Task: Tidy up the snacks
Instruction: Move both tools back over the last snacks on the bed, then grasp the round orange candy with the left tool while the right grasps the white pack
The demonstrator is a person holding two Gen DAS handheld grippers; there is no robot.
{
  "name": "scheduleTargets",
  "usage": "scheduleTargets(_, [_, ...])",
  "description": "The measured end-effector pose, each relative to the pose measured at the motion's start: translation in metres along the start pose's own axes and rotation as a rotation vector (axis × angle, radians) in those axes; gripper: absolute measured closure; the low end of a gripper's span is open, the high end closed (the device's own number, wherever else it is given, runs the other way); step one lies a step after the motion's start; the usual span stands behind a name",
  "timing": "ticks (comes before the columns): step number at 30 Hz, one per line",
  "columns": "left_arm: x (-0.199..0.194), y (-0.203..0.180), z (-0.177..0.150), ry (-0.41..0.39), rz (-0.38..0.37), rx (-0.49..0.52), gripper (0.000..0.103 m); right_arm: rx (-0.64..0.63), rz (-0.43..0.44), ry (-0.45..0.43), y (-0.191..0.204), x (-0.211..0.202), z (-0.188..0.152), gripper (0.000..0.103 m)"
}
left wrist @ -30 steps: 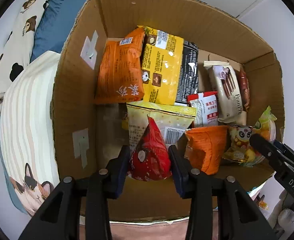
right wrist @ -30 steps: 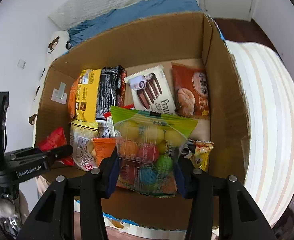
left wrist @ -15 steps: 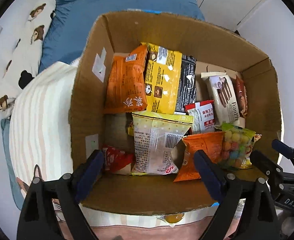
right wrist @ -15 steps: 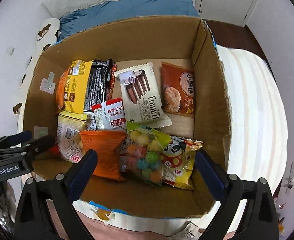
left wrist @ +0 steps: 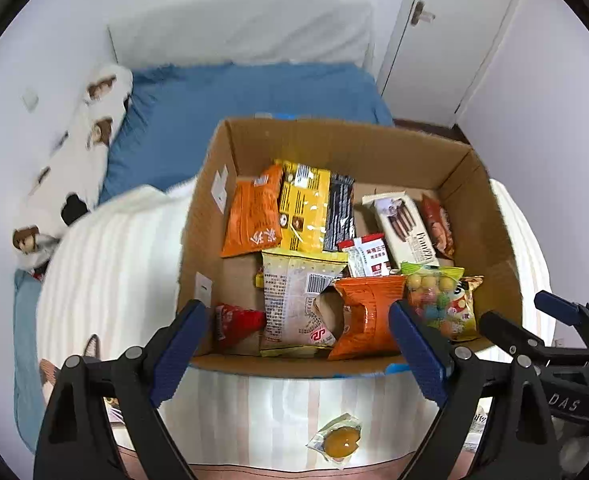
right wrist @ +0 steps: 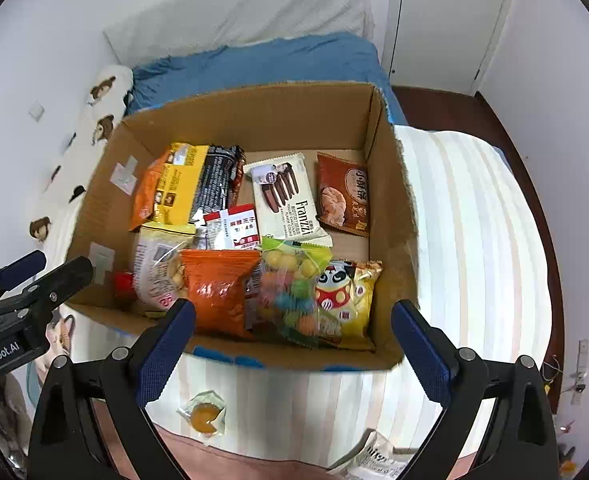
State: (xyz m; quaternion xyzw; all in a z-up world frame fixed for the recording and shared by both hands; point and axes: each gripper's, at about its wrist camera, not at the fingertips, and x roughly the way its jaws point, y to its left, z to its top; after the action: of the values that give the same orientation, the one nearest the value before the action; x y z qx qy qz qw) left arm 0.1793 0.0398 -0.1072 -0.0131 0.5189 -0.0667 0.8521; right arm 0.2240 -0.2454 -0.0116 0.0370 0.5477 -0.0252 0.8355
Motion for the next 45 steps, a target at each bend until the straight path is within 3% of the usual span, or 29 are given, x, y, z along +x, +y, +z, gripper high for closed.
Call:
scheduleTargets(8, [-0.042,-0.010,-0.020,-0.115,0.031,0.051,0.010,-0.002,0.009,-0.112,0.003,-0.048,-0.020,0.003])
scheduleTargets(16, [-0.080,-0.015,-0.032,-0.198,0.008,0.039,0.010,0.001,0.043,-0.196,0.009,-0.089,-0.038,0.003])
scheduleTargets(21, [-0.109,-0.020,-0.046,-0.305,0.008,0.050,0.010,0.020,0.079,-0.244,0.007,-0.114,-0.056,0.003])
scheduleTargets(25, [-0.120,-0.021,-0.063,-0.301,-0.002,0.033,0.010,0.071,0.125,-0.250,-0.012,-0.121,-0.082,0.003])
scheduleTargets(29, [-0.106,-0.020,-0.089,-0.232,0.004,-0.003,0.010,0.172,0.086,-0.193,-0.049,-0.106,-0.119,0.003])
scheduleTargets(31, [-0.088,-0.020,-0.103,-0.167,0.017,-0.017,0.010,0.233,0.101,-0.133,-0.072,-0.089,-0.133,0.003])
scheduleTargets(34, [-0.049,-0.023,-0.123,-0.048,0.024,-0.008,0.010,0.332,0.122,-0.016,-0.108,-0.050,-0.156,0.013])
scheduleTargets(38, [0.009,-0.031,-0.148,0.118,0.033,0.016,0.010,0.393,0.062,0.097,-0.141,0.000,-0.179,0.012])
scheduleTargets(42, [0.042,-0.035,-0.163,0.215,0.012,0.002,0.010,0.488,0.079,0.249,-0.162,0.062,-0.197,0.012])
scheduleTargets(45, [0.055,-0.036,-0.170,0.246,0.025,0.006,0.010,0.551,0.116,0.271,-0.163,0.087,-0.210,0.016])
